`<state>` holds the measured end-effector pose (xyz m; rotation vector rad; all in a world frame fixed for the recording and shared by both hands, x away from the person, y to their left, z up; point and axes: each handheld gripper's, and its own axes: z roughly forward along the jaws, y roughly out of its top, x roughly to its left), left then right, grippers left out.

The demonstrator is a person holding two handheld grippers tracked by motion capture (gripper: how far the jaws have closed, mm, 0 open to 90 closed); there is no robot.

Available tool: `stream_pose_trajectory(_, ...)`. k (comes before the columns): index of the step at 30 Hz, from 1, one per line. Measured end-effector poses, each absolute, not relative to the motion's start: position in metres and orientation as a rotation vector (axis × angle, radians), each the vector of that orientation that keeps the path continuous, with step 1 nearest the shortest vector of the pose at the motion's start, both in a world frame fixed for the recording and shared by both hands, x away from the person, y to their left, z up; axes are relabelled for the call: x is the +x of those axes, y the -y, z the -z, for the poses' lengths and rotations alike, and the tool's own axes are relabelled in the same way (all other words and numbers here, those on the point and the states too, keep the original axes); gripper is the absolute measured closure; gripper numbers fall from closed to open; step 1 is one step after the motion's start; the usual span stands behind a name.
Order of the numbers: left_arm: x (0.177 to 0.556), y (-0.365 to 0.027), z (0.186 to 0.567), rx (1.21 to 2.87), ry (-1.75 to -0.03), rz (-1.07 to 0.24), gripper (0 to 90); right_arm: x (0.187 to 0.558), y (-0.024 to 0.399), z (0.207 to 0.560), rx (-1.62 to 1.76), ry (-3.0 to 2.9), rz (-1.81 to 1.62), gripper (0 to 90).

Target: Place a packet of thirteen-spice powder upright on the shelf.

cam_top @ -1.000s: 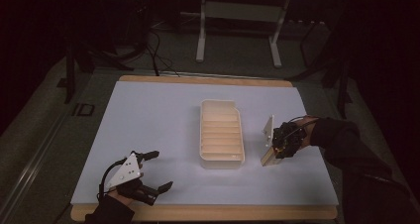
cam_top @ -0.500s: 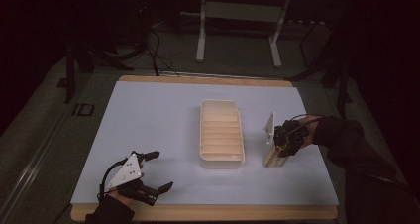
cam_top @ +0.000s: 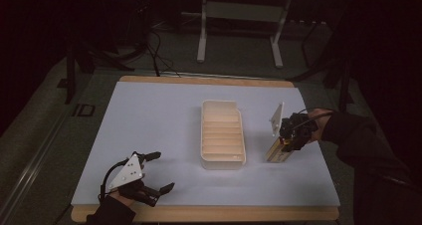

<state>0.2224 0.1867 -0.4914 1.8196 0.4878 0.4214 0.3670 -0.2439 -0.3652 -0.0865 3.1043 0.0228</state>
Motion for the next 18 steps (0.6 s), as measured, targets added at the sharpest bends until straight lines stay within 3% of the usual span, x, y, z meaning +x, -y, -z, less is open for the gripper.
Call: stream_pose_trajectory(18,0.222,-0.186,0.492,1.830,-0.484,-0.421,0.0,0.369,0.223,0.333,-0.111,-3.054,-0.172,67.5)
